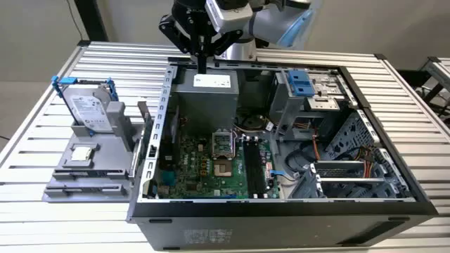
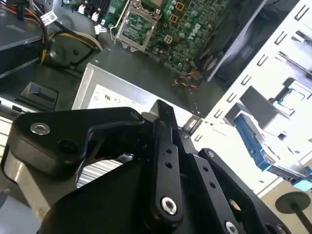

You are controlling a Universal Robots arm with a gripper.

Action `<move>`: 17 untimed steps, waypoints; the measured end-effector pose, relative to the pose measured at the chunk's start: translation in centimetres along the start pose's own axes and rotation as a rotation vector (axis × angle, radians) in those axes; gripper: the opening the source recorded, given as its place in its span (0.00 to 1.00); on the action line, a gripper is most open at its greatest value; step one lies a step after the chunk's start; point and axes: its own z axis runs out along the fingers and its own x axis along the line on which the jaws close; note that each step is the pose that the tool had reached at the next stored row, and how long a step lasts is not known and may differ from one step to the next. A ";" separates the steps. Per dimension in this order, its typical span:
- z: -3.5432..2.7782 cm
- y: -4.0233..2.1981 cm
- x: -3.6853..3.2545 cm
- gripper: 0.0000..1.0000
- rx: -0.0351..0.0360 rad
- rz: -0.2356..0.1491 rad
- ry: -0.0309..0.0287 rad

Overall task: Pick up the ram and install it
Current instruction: 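Reach for the ram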

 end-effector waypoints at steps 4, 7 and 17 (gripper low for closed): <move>0.00 0.01 0.00 0.00 -0.0008 0.000 0.0001; 0.00 0.00 0.00 0.00 -0.0018 0.000 0.0001; 0.00 0.00 0.00 0.00 -0.0098 0.000 0.0007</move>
